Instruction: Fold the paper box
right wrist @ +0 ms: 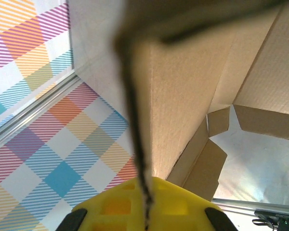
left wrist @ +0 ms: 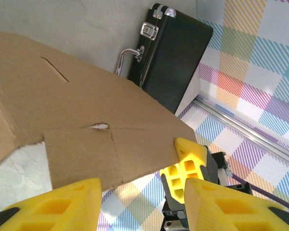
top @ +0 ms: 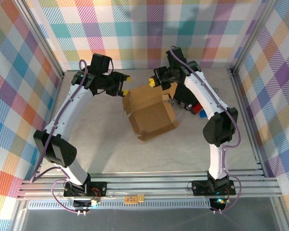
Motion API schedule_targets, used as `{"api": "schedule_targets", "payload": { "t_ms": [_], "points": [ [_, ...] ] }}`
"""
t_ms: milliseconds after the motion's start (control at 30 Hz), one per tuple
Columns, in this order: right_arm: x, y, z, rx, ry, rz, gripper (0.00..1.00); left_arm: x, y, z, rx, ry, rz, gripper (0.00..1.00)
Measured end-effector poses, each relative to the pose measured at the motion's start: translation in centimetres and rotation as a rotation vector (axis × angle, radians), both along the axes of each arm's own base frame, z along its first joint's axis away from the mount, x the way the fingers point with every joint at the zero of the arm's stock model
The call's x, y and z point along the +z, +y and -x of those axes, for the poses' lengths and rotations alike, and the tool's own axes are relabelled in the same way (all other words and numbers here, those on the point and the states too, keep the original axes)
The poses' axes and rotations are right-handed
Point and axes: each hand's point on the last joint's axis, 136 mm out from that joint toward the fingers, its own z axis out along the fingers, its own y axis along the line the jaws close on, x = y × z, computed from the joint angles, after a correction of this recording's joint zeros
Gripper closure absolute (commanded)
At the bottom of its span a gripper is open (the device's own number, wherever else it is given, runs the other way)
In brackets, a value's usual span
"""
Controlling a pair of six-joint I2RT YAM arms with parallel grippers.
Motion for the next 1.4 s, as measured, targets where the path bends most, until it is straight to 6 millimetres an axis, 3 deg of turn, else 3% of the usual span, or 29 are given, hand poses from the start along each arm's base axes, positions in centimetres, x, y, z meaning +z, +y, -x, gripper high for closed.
{"api": "schedule_targets", "payload": {
  "t_ms": [233, 800, 1400],
  "points": [
    [2.3, -1.1, -0.5, -0.024, -0.047, -0.019, 1.00, 0.7, -0.1, 0.1, -0.001, -0.008, 0.003, 0.52],
    [4.4, -1.5, -0.8, -0.035, -0.098, -0.044, 1.00, 3.6, -3.0, -1.4, -0.026, -0.069, 0.062, 0.53],
    [4.8, -2.3, -1.8, -0.058, -0.119, -0.049, 1.00, 2.0, -5.6, -1.2, -0.039, -0.004, 0.080, 0.67]
  ]
}}
